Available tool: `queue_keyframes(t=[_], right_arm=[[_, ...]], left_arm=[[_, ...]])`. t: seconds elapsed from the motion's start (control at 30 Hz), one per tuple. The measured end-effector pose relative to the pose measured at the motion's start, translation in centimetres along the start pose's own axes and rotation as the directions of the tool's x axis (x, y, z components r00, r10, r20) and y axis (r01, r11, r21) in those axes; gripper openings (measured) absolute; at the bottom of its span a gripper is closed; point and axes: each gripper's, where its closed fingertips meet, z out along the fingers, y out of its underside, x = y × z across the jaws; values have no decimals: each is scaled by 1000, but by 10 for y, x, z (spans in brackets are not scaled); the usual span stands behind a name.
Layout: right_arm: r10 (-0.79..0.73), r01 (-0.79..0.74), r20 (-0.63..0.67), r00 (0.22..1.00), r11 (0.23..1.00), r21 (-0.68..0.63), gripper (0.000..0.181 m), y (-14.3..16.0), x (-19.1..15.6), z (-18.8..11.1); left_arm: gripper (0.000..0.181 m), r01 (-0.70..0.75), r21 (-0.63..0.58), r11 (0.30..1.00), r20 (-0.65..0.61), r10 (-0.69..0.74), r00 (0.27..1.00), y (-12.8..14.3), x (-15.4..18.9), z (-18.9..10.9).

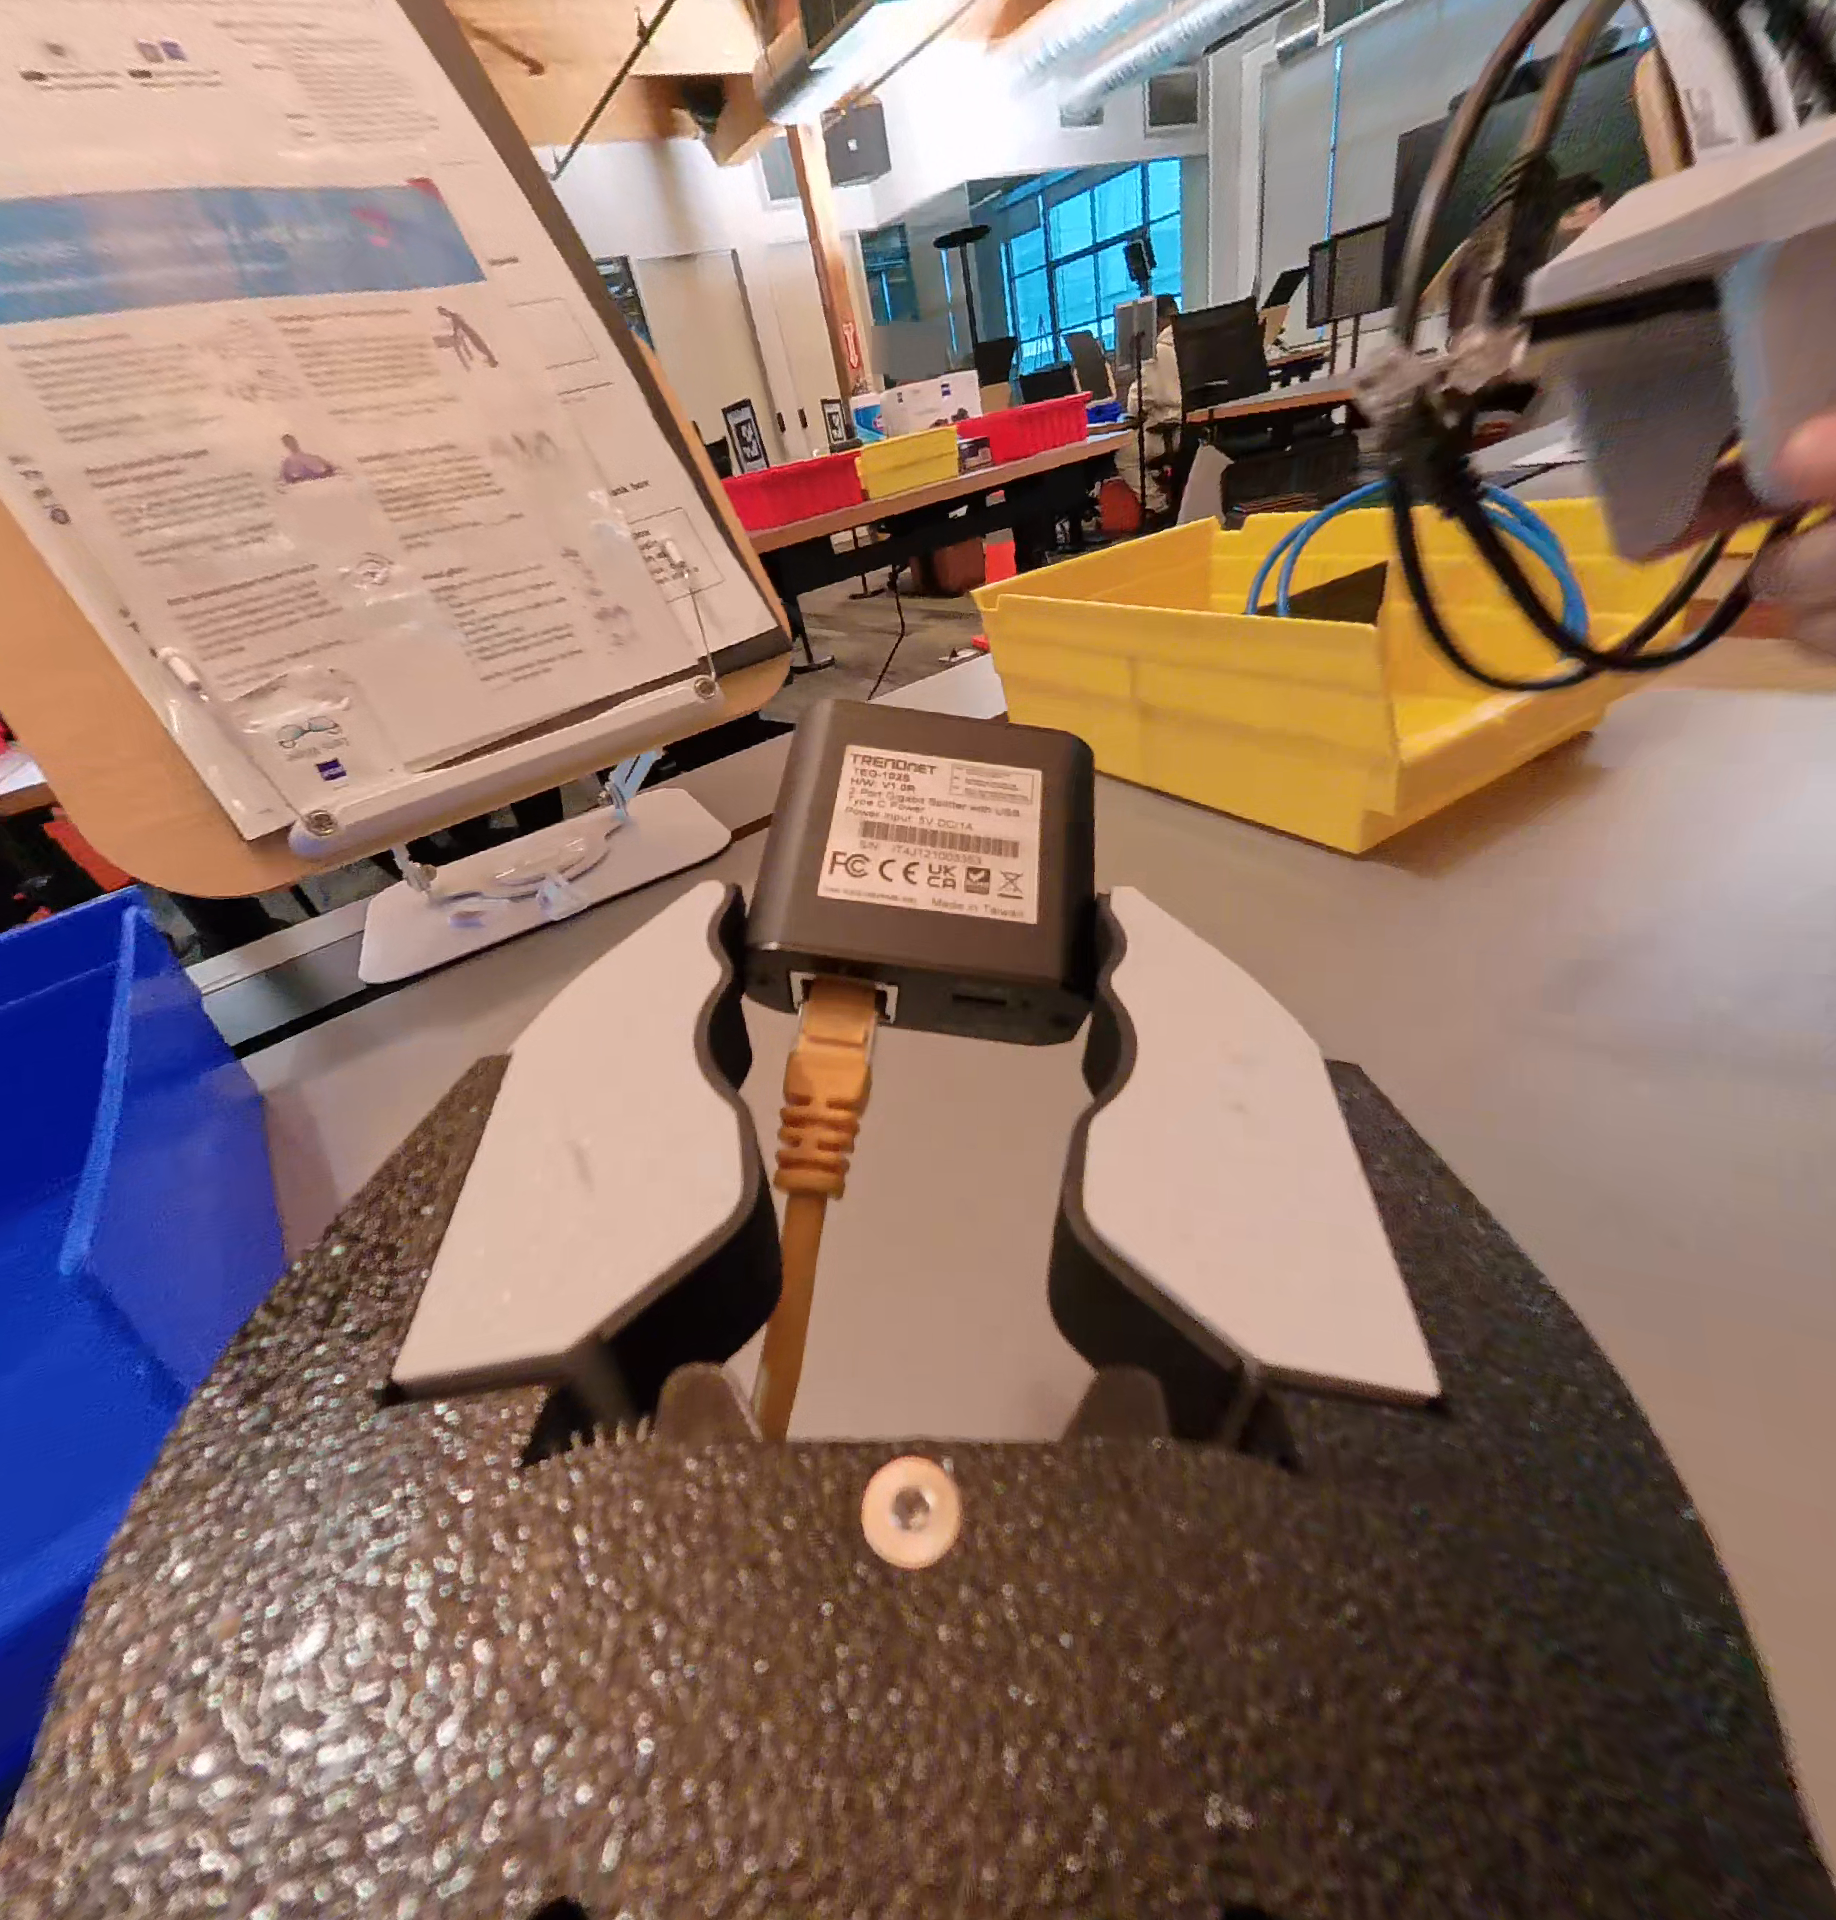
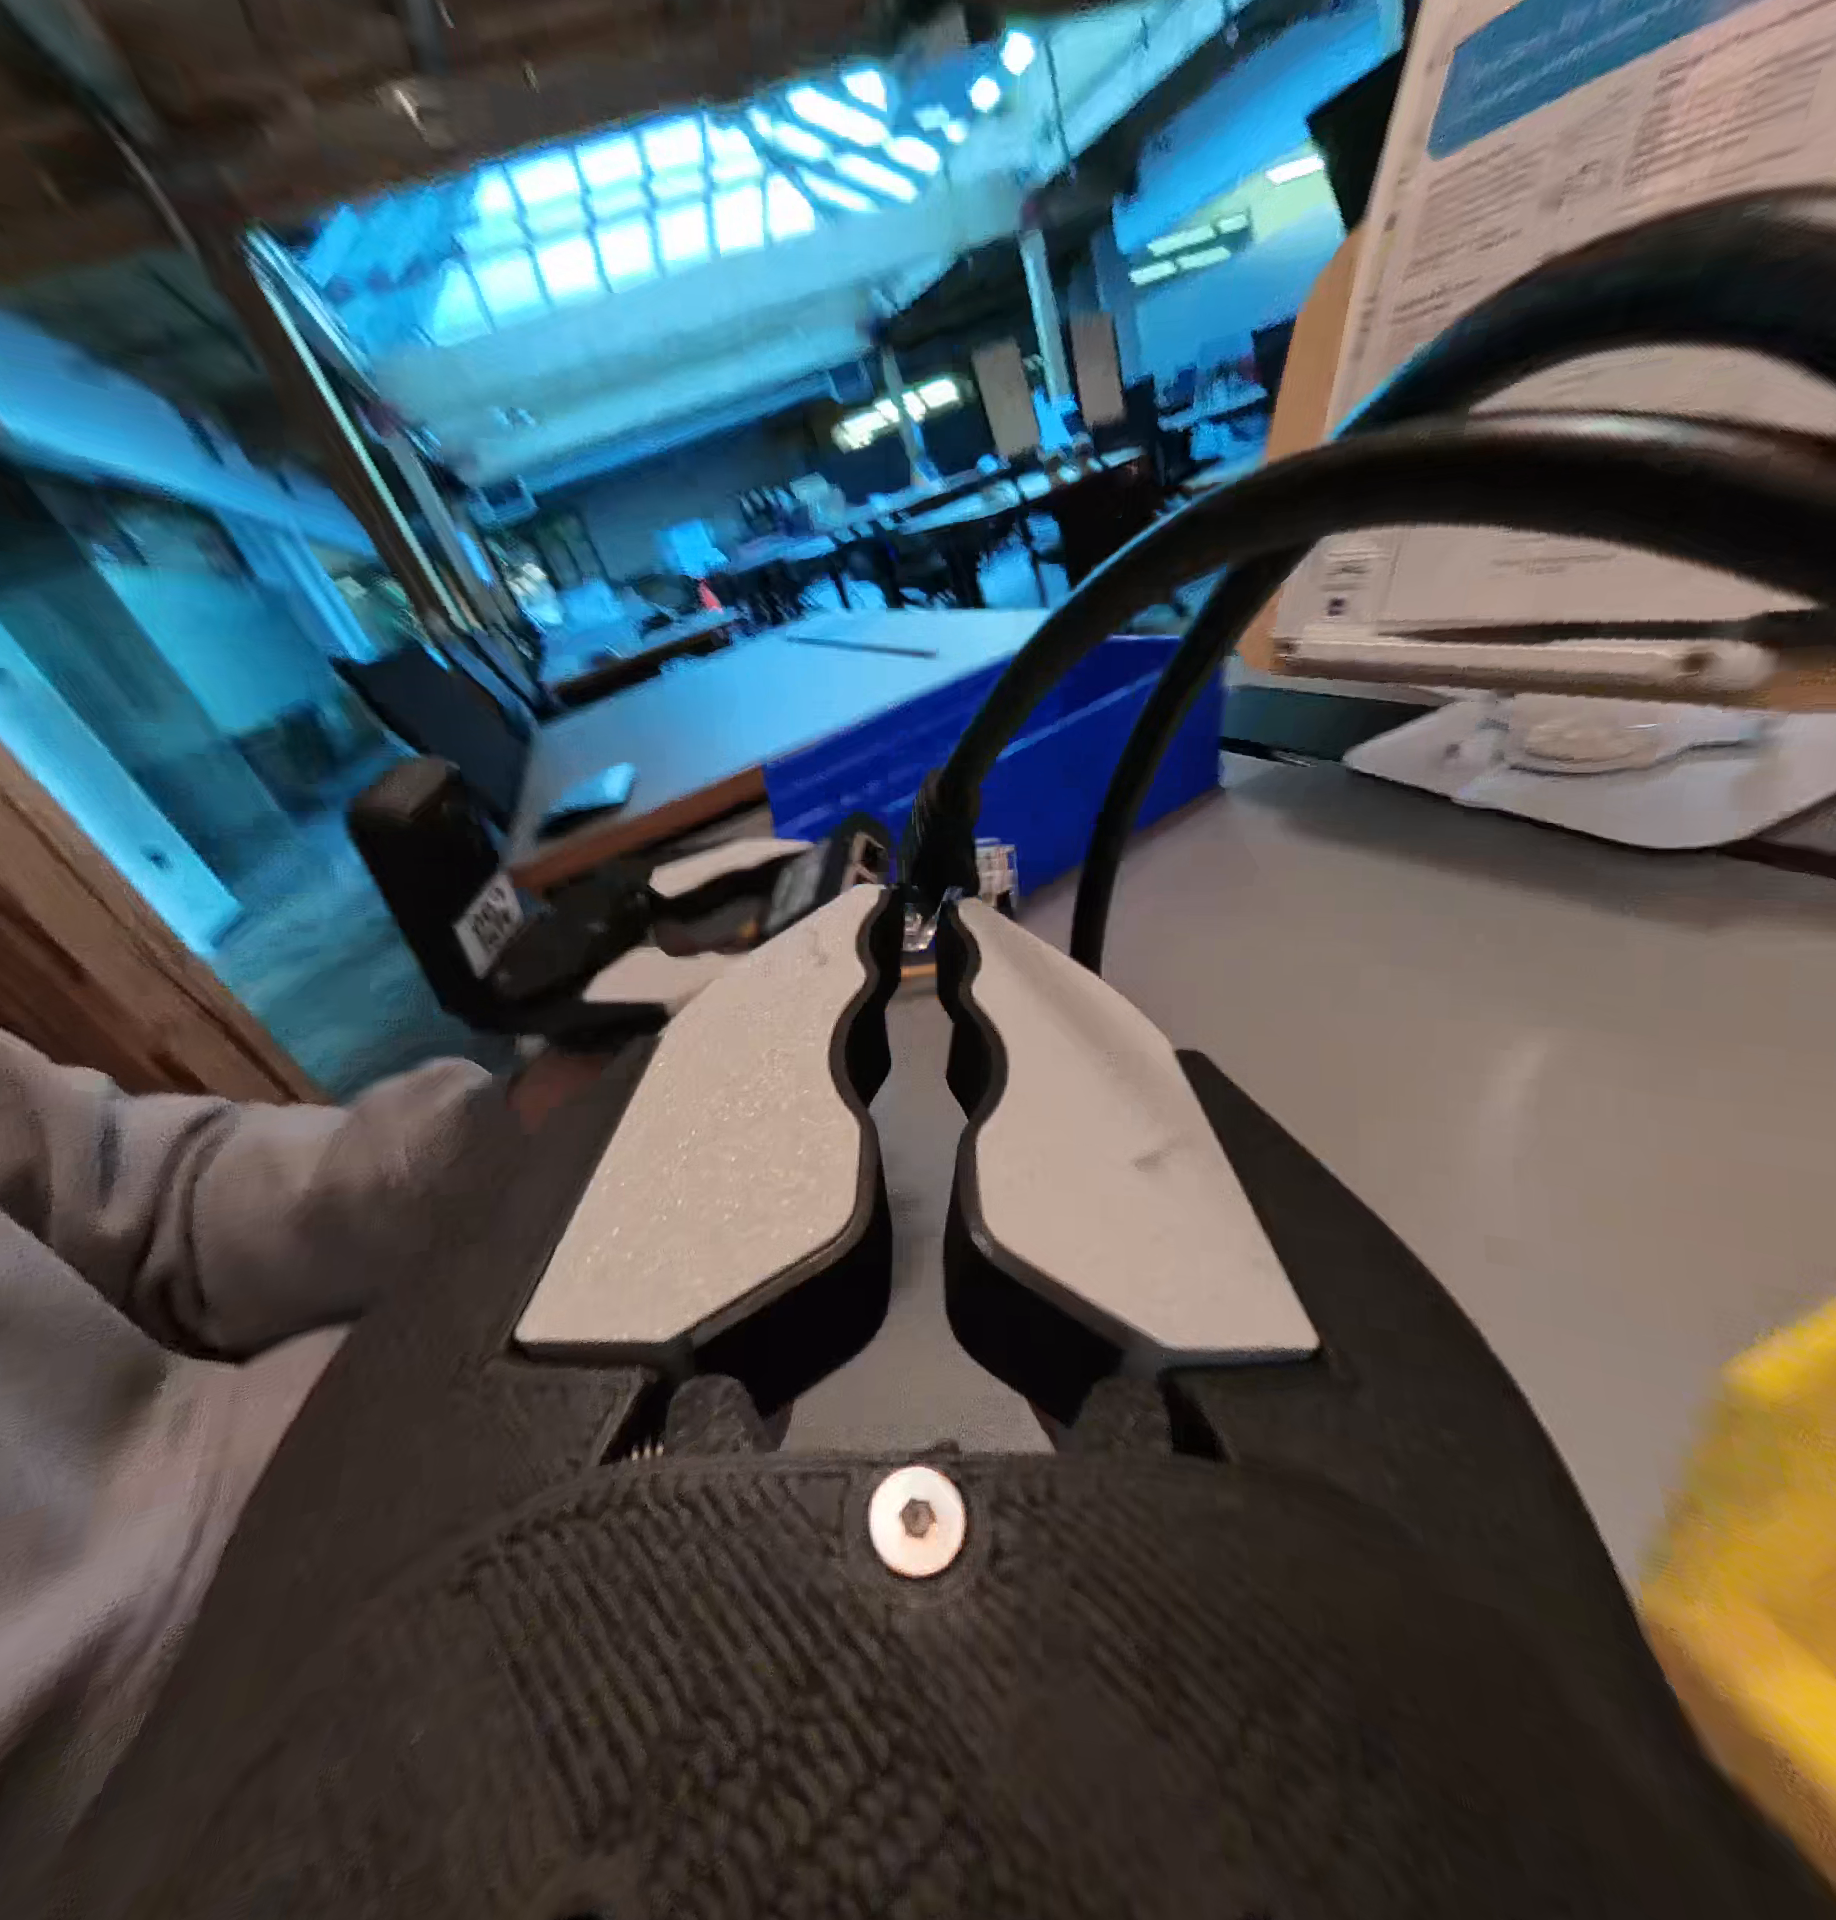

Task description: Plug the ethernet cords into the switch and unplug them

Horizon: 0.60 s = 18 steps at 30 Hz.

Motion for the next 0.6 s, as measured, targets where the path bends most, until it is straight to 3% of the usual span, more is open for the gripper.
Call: queue_keyframes(t=[0.1, 0.3, 0.37, 0.5, 0.6], right_arm=[[-83, 75, -62, 995, 988, -133, 8, -12, 23, -28], [56, -76, -96, 994, 971, -228, 7, -32, 99, -68], [147, -196, -200, 969, 948, -252, 7, -18, 139, -80], [282, -456, -456, 844, 825, -333, 9, 49, 197, -105], [240, -442, -541, 806, 851, -282, 38, 60, 211, -113]], left_arm=[[62, 1, -2, 1000, -11, -1, 1000, 0, -3, -1], [62, -8, -15, 1000, -25, 8, 1000, 3, 1, 1], [62, -15, -22, 1000, -32, 14, 999, 4, 3, 2], [62, -16, -25, 1000, -40, 15, 999, 8, 4, 3], [62, -2, -37, 999, -58, 0, 998, 10, 4, 3]])
